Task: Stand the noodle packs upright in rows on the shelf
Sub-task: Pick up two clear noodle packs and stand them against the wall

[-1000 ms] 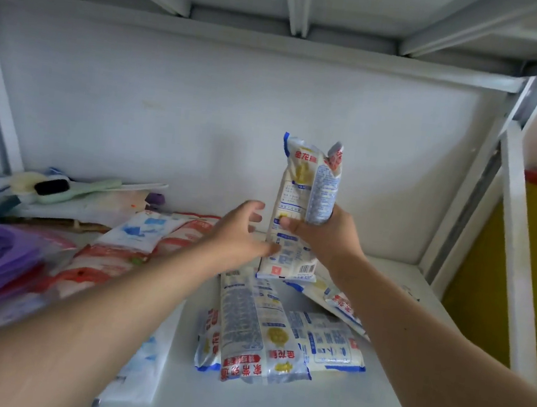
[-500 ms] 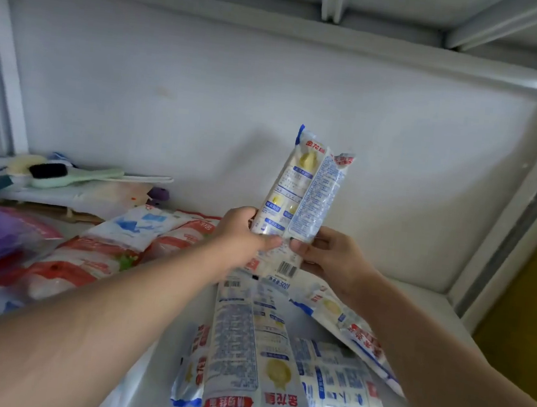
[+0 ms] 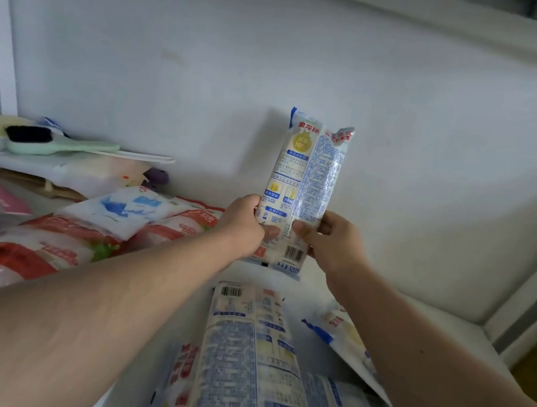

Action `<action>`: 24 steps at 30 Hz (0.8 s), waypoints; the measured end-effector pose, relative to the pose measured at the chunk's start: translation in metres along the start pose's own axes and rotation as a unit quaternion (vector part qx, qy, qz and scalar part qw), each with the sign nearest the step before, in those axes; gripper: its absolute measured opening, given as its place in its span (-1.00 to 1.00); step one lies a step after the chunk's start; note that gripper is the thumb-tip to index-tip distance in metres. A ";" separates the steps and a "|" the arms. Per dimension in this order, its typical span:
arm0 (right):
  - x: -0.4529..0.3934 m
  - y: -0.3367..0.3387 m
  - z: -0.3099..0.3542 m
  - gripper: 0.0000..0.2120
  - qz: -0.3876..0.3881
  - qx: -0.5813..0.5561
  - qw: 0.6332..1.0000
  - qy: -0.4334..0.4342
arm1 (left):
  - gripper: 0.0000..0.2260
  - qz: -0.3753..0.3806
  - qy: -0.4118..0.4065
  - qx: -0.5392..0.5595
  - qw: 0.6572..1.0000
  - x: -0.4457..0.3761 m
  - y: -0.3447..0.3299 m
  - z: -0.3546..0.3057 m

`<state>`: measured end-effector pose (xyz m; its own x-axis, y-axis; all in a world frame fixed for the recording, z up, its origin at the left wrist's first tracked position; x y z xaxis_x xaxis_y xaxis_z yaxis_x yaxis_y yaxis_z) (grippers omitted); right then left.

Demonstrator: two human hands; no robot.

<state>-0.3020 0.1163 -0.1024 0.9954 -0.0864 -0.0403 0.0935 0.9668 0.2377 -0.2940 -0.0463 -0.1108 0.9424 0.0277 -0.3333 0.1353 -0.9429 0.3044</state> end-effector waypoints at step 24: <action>-0.058 -0.012 -0.026 -0.83 -0.030 0.014 0.998 -0.044 | -0.72 -0.002 0.024 -0.024 0.999 -0.052 -0.024 0.037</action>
<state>-0.3617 0.1162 -0.1283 0.9856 -0.1664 0.0298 0.1527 0.9522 0.2646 -0.3577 -0.0376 -0.1339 0.9556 0.0481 -0.2907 0.1521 -0.9256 0.3466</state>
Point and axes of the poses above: each hand's wrist, its own x-axis away from the middle knuckle, its own y-axis out of the back of the hand, z = x × y, the point moved 3 cm from there along -x, towards the middle knuckle, and after that the axes turned 8 degrees about -y, right-handed, at the moved point
